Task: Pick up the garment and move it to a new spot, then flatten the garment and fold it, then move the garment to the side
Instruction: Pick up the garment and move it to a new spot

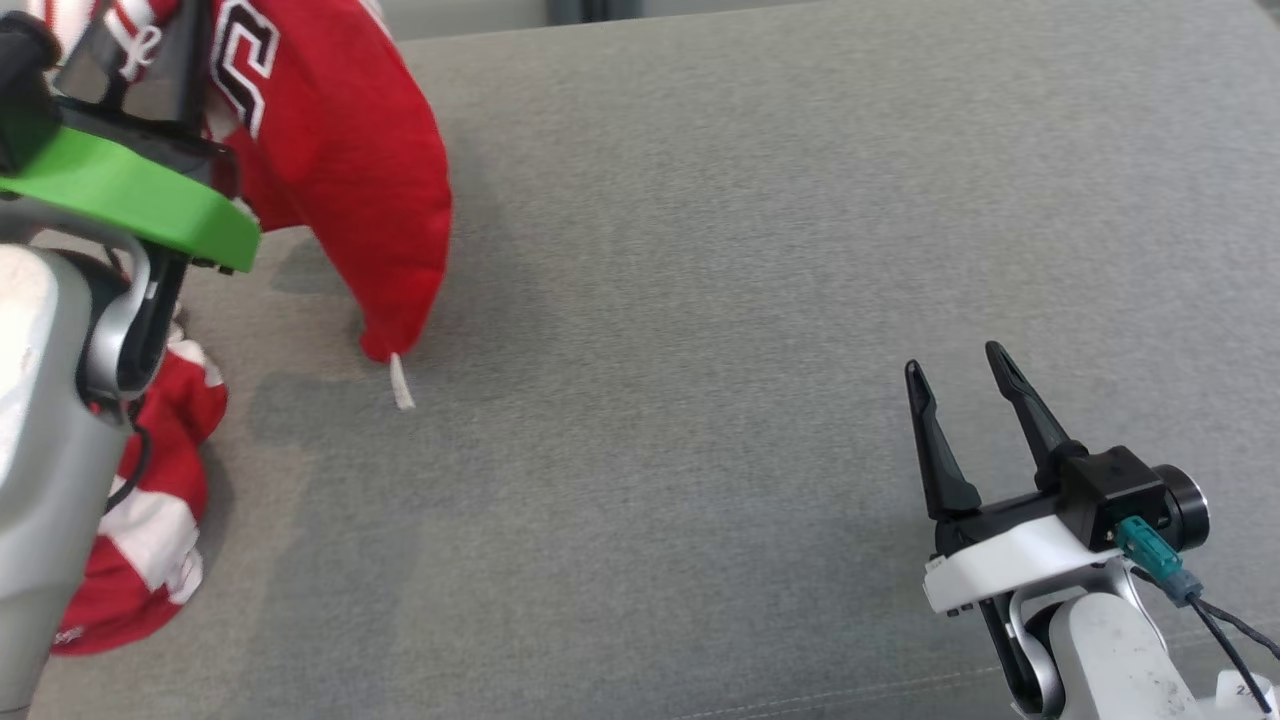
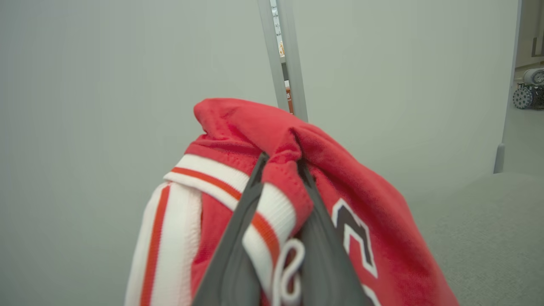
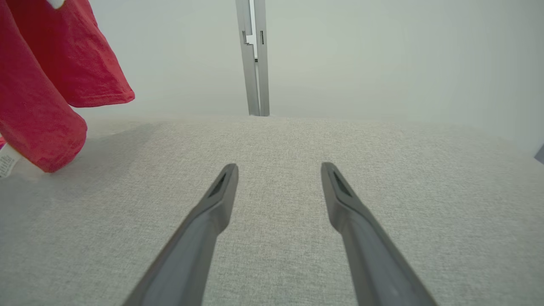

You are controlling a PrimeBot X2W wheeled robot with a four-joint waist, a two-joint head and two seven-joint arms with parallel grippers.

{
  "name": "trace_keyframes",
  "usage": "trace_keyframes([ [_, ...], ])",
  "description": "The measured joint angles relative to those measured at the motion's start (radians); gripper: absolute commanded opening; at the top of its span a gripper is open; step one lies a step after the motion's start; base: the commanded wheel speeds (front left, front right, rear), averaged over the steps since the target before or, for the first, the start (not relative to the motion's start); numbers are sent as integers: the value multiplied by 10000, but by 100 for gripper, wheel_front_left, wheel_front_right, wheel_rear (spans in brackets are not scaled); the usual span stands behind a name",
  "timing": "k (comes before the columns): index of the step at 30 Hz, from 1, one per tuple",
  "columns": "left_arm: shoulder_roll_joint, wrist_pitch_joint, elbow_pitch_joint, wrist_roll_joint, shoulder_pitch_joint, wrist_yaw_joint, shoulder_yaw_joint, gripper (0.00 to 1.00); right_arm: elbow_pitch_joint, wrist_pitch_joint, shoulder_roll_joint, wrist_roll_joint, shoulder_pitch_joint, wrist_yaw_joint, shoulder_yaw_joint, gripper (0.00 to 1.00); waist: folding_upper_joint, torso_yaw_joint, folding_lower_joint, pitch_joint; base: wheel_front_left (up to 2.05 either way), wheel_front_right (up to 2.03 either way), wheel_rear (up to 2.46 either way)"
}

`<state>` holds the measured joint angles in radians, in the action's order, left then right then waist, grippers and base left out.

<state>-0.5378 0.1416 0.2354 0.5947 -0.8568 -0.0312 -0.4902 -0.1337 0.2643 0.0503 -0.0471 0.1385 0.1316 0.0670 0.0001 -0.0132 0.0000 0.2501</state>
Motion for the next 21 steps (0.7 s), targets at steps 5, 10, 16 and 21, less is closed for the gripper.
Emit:
trace_keyframes([
  [5,430,-491,-477,-171,-311,171,-374,0,33,0,2,-284,-31,0,13,100,0,-1092,0,-233,0,0,0],
  [10,940,-809,-483,-441,-687,222,-924,0,159,0,6,-635,159,0,-17,100,0,-2049,0,-225,0,0,0],
  [16,1877,-782,508,-683,-627,-153,-2042,0,265,0,4,-869,361,0,42,100,0,-2808,0,250,0,0,0],
  [21,2731,-330,1944,-725,-80,-418,-2798,0,267,0,2,-959,480,0,79,100,0,-3073,0,802,0,0,0],
])
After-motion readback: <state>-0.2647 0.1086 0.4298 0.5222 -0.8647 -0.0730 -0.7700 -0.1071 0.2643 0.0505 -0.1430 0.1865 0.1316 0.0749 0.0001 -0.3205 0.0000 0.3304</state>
